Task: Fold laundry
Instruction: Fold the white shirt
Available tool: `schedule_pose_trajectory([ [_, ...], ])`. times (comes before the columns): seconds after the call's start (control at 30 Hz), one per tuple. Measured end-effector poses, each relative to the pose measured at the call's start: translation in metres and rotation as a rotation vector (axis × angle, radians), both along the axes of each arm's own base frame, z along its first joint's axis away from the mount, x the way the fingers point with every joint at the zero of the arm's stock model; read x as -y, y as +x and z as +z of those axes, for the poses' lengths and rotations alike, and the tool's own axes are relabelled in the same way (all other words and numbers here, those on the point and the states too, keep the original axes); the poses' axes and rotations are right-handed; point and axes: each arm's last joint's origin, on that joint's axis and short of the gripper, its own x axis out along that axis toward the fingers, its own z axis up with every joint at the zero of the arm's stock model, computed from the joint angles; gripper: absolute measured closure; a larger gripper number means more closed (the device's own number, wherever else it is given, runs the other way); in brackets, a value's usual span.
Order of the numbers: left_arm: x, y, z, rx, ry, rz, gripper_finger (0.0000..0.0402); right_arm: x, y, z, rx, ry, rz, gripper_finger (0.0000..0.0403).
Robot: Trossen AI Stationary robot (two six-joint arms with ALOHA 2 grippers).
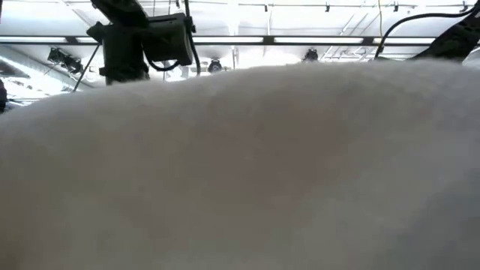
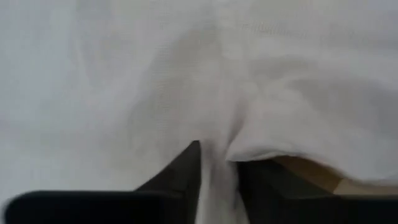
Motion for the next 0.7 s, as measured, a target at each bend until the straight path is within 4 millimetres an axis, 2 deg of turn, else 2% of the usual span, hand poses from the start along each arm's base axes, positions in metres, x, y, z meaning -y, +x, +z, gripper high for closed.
schedule_pose_trajectory([
  [0.13,-0.006,0.003,0.001,0.024,0.014,-0.05,0.0377,0.001,0.001,0.0,0.009,-0.026,0.031,0.0386],
  [0.27,-0.015,0.003,0.004,0.047,0.024,-0.112,0.0392,0.004,0.002,0.007,0.061,-0.01,0.048,0.0391],
  [0.33,-0.018,0.0,0.013,0.08,0.028,-0.124,0.0397,0.006,0.004,0.019,0.112,-0.005,0.068,0.0395],
  [0.4,-0.02,-0.002,0.031,0.138,0.068,-0.149,0.0398,0.009,0.008,0.038,0.178,-0.024,0.092,0.0395],
  [0.5,-0.021,-0.01,0.069,0.231,0.17,-0.179,0.0399,0.011,0.006,0.071,0.223,-0.068,0.104,0.0398],
  [0.7,-0.023,-0.04,0.159,0.417,0.421,-0.282,0.04,0.012,-0.006,0.167,0.456,-0.294,0.085,0.0398],
])
